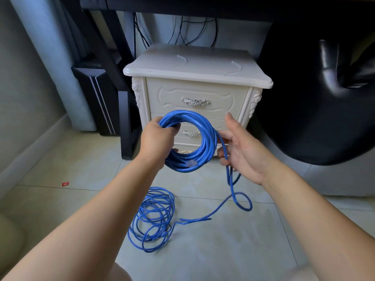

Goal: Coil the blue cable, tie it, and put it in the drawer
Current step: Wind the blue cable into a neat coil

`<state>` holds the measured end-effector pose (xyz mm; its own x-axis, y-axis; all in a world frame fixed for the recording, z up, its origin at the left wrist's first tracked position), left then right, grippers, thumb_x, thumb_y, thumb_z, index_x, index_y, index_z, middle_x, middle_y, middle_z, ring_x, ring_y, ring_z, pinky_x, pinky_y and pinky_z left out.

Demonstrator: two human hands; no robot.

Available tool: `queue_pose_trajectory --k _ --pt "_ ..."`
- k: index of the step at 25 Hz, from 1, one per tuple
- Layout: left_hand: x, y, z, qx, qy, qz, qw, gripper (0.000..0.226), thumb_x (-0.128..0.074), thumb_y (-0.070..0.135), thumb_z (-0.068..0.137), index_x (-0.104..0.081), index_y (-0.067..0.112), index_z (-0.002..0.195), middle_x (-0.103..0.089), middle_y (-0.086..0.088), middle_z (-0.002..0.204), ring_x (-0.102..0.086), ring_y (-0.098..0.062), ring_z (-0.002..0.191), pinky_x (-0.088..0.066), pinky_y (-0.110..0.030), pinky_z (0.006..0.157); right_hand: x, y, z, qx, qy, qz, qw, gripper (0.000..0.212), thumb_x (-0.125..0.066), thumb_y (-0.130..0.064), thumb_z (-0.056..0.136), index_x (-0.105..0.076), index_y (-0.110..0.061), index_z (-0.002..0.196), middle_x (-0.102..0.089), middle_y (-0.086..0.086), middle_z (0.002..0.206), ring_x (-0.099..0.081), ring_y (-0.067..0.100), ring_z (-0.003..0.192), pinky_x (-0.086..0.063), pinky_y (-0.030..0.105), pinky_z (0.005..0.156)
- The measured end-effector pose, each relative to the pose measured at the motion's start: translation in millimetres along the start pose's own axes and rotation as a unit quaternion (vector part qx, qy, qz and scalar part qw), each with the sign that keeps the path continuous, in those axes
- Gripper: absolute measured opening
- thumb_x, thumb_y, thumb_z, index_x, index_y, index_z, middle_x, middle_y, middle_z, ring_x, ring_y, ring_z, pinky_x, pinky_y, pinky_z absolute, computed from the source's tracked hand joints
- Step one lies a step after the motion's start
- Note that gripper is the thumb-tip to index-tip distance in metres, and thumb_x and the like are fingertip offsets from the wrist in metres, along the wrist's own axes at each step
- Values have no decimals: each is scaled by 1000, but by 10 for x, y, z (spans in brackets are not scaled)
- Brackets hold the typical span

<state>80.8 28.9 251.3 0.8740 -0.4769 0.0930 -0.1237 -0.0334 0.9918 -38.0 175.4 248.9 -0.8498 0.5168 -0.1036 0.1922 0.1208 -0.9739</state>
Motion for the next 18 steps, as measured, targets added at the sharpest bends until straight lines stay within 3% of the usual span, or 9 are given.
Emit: queue_pose_trajectory --k 3,5,7,10,13,15,16,18 --pt "12 -17 5 -5 23 5 1000 3 -63 19 93 -61 18 90 -46 -1 65 -43 -17 55 -51 -32 53 -132 139 -55 4 -45 -38 998 84 -78 -77 46 -65 -30 114 -65 -11 97 -56 16 89 -46 28 70" --pt "-16 -11 -39 -15 35 16 999 2 -62 20 93 -62 18 93 -49 -1 67 -46 -18 54 -51 -29 53 -205 190 -63 3 -33 -55 998 85 -83 -63 54 -51 -32 127 -66 -12 105 -63 12 101 -50 33 89" --pt "-81 -32 -108 -14 31 1 999 6 -60 19 94 -62 15 98 -50 -1 68 -47 -18 57 -46 -24 50 -210 204 -40 18 27 -24 999 75 -87 -38 64 -47 -28 127 -71 -12 94 -69 14 101 -51 42 98" --pt "-184 -126 -222 25 0 -30 999 5 -59 20 95 -60 15 92 -49 -1 65 -49 -14 54 -43 -26 56 -131 173 -31 49 125 36 990 47 -77 -9 80 -54 -13 121 -71 1 74 -74 24 86 -58 45 82" --pt "-245 -208 -270 56 -84 -4 995 12 -65 20 92 -60 19 81 -62 -2 68 -56 -6 52 -44 -18 55 -10 140 -33 74 181 -4 981 27 -61 3 84 -58 -14 106 -59 5 53 -68 26 64 -54 44 71" --pt "-263 -251 -291 94 -152 19 984 8 -71 22 87 -66 16 90 -70 -3 82 -63 -7 65 -51 -23 71 70 115 -27 76 202 -31 976 28 -55 6 83 -60 -16 100 -51 5 50 -62 26 55 -53 37 61" --pt "-250 -253 -280 96 -170 35 980 19 -75 24 84 -68 15 100 -71 -3 87 -64 -10 73 -52 -27 78 97 97 -28 73 205 -57 974 29 -54 6 82 -61 -17 98 -50 5 51 -61 26 52 -52 34 57" --pt "-203 -173 -214 30 -163 61 984 46 -80 23 79 -62 20 122 -69 4 101 -66 -10 86 -51 -23 79 126 44 -32 73 200 -138 967 31 -54 4 81 -63 -21 97 -52 5 52 -60 24 51 -50 32 56"
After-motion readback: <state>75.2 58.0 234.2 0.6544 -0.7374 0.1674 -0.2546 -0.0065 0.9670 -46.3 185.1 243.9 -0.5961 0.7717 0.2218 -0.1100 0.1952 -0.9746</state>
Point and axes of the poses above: each hand's wrist, its own z-axis towards the middle knuckle, its own x-axis out of the back of the hand, y = z × x, the point moved 6 cm from there along z, towards the middle knuckle
